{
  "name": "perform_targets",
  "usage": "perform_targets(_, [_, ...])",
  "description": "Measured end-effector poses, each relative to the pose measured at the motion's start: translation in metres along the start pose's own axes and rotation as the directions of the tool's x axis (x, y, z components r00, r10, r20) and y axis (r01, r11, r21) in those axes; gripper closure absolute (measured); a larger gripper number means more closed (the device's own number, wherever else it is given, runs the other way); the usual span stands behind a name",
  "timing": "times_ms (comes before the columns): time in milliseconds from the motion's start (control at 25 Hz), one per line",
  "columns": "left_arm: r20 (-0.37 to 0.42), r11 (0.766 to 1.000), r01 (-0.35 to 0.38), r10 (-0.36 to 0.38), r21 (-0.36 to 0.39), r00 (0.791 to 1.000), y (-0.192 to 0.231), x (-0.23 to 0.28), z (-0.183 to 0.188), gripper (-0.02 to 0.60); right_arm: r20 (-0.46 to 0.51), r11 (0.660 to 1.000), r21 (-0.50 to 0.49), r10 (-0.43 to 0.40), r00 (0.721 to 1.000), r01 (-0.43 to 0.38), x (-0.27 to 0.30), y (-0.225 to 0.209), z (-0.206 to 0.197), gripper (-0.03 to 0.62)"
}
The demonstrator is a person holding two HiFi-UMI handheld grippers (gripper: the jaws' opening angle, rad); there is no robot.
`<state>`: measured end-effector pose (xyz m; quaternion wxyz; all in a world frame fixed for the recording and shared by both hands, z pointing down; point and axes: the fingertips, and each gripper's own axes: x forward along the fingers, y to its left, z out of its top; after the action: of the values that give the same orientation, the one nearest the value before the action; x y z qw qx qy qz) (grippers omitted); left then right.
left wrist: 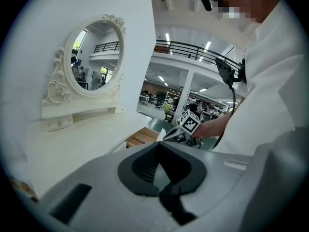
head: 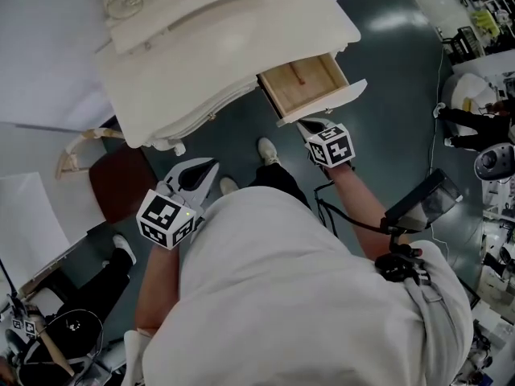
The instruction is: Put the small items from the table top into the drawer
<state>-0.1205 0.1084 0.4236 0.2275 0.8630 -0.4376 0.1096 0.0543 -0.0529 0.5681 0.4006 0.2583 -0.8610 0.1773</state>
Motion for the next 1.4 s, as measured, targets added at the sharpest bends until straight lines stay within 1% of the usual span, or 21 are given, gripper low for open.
perform_targets(200, [-0.003, 1.0, 0.004, -0.004, -0.002, 1.0, 0.003, -0.005, -0.002, 0.581, 0.023, 0.998, -0.048, 0.05, 0.998, -0.049, -0.009, 0.033, 0.013, 0.592])
perform_targets(320, [-0.005, 1.0, 0.004, -0.004, -0.005, 1.0, 0.004, -0.006, -0.004, 0.581, 0.023, 0.994, -0.089, 0.068, 0.997, -0.066, -0.01, 0.046, 0.016, 0.592])
perform_targets(520, [-0.006, 1.0, 0.006, -0.006, -0.009, 1.0, 0.008, -0.009, -0.002, 0.581, 0.024, 0.99, -0.113, 0.091, 0.996, -0.088, -0.013, 0.062, 0.024, 0.594])
perform_targets(920, [-0.015, 1.0, 0.006, -0.006, -0.021, 1.0, 0.004, -0.009, -0.008, 0.581, 0.031, 0.98, -0.153, 0.131, 0.991, -0.124, -0.017, 0.083, 0.025, 0.594])
perform_targets(1400, [-0.023, 1.0, 0.013, -0.013, -0.024, 1.0, 0.002, -0.006, -0.009, 0.581, 0.043, 0.969, -0.202, 0.157, 0.987, -0.145, -0.019, 0.098, 0.031, 0.594])
